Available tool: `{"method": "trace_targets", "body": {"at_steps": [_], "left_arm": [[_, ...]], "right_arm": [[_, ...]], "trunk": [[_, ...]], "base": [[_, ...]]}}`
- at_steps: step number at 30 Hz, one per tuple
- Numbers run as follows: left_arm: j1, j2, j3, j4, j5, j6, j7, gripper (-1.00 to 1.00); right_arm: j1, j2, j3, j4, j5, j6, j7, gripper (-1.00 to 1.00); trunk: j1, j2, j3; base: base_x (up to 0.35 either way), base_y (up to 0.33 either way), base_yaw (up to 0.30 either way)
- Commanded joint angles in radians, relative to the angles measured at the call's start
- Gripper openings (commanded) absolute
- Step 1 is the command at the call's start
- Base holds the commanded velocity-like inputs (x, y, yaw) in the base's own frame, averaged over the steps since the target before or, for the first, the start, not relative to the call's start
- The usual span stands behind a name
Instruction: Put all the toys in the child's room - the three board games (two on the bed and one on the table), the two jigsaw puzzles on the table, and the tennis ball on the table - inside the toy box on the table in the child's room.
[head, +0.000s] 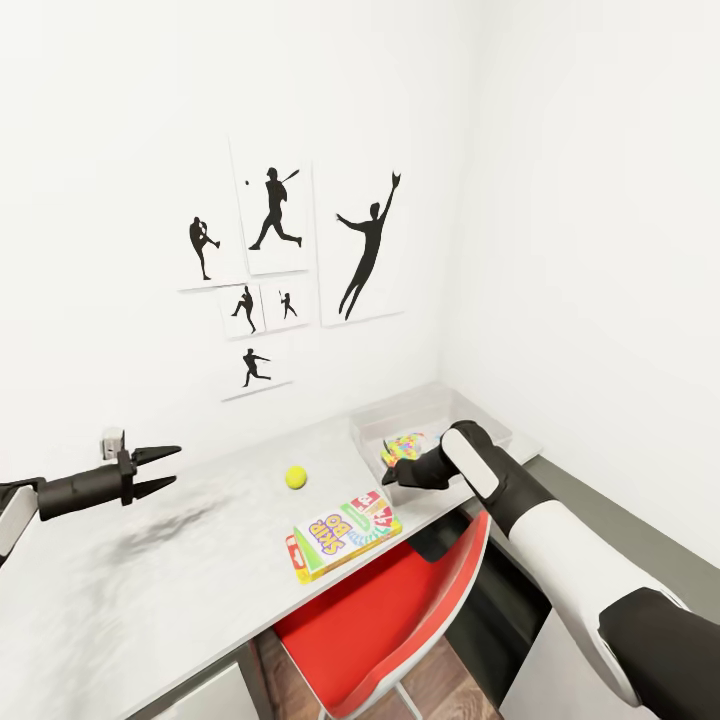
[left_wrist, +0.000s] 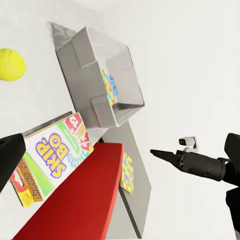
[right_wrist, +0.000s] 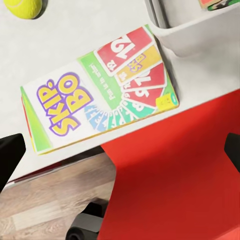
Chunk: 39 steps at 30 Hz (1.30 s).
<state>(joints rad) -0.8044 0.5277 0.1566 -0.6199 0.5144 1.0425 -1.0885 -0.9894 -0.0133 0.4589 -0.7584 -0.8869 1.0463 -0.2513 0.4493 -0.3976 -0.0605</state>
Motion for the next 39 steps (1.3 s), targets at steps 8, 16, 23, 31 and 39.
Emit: {"method": "trace_targets", "body": {"at_steps": [8, 16, 23, 31, 39], "left_arm": [[-0.001, 0.014, 0.001, 0.000, -0.001, 0.004, -0.005, 1.00], [-0.001, 0.015, 0.001, 0.000, -0.001, 0.004, -0.005, 1.00], [-0.001, 0.015, 0.001, 0.000, -0.001, 0.004, -0.005, 1.00], [-0.001, 0.015, 0.001, 0.000, -0.002, 0.004, -0.005, 1.00], [-0.001, 0.015, 0.001, 0.000, -0.002, 0.004, -0.005, 1.00]], "right_arm": [[0.001, 0.000, 0.009, 0.009, -0.008, -0.002, -0.012, 1.00], [0.007, 0.001, 0.010, 0.010, -0.007, -0.004, -0.014, 1.00], [0.008, 0.001, 0.012, 0.011, -0.008, -0.057, -0.013, 1.00], [0.008, 0.001, 0.015, 0.011, -0.007, -0.086, -0.013, 1.00], [0.008, 0.000, 0.015, 0.011, -0.007, -0.087, -0.013, 1.00]], "trunk": [[0.001, -0.002, -0.005], [0.001, -0.002, -0.014], [0.001, -0.002, -0.023], [0.001, -0.002, -0.034], [0.001, -0.002, -0.046]], "base": [[0.000, 0.000, 0.048], [0.000, 0.000, 0.098], [0.000, 0.000, 0.107], [0.000, 0.000, 0.106], [0.000, 0.000, 0.098]]}}
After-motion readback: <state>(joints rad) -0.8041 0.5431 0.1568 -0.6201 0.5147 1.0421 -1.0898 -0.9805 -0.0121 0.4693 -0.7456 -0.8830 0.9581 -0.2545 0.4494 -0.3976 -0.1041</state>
